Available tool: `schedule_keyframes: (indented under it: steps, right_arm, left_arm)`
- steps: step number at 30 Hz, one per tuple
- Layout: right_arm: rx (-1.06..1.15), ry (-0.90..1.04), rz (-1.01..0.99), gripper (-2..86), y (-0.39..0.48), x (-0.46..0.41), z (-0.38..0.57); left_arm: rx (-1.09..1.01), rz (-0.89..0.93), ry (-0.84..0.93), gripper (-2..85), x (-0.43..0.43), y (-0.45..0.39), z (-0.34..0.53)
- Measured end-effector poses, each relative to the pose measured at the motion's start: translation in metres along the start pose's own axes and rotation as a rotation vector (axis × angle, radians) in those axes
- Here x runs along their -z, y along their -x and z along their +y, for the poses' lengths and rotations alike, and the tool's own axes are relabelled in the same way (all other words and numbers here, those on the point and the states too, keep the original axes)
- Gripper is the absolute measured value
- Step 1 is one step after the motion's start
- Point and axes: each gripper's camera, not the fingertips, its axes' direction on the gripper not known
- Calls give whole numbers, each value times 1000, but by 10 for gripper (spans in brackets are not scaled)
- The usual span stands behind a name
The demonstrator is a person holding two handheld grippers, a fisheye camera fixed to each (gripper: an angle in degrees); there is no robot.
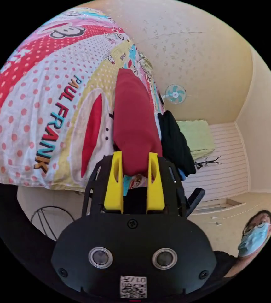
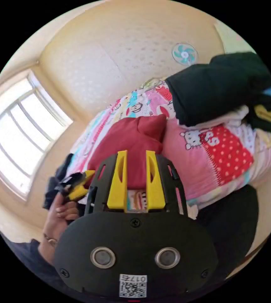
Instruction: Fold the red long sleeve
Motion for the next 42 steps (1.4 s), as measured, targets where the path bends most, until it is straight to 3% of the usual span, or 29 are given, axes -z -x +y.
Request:
schedule_keyframes:
  steps: [2,7,8,11,14,17,19,24,29,31,34,37,39,42]
  right_arm:
    - [-141,39,-204,162,-28,20,10]
    - [-487,133,-359,215,-90,45,64]
    - [-533,148,-467,225,-103,38,69]
    - [-592,180,-661,234,-122,2,62]
    - [-513,255,-855,219,-123,-53,46]
    - [-659,210,-1091,206,-133,-83,59]
    - [-624,158,-1149,198,-128,-74,51]
    - [-232,-2,-1240,179,-92,11,-56]
    - [147,-141,-1200,163,-50,88,-182]
    - [234,-178,-1106,157,-42,105,-225]
    - [106,-172,-974,145,-75,91,-283]
    - [-140,-150,-767,132,-162,41,-295]
    - [-458,-138,-544,120,-248,-1,-250]
    - [-400,-183,-475,106,-272,-19,-204]
  left_arm:
    - [58,60,-14,89,8,8,7]
    - [16,110,82,79,32,-11,36]
    - [6,117,102,78,34,-13,40]
    - [-26,149,171,78,50,-21,66]
    - [-81,125,215,80,70,-27,91]
    - [-138,82,188,88,100,-23,106]
    - [-194,201,98,96,137,-18,114]
    - [-255,276,-179,34,201,11,120]
    - [-332,222,-35,49,165,38,109]
    - [-367,208,127,55,126,41,110]
    - [-361,313,339,62,79,43,115]
    - [-441,163,371,63,60,31,128]
    - [-474,107,400,64,50,26,134]
    - [-503,18,397,64,38,24,146]
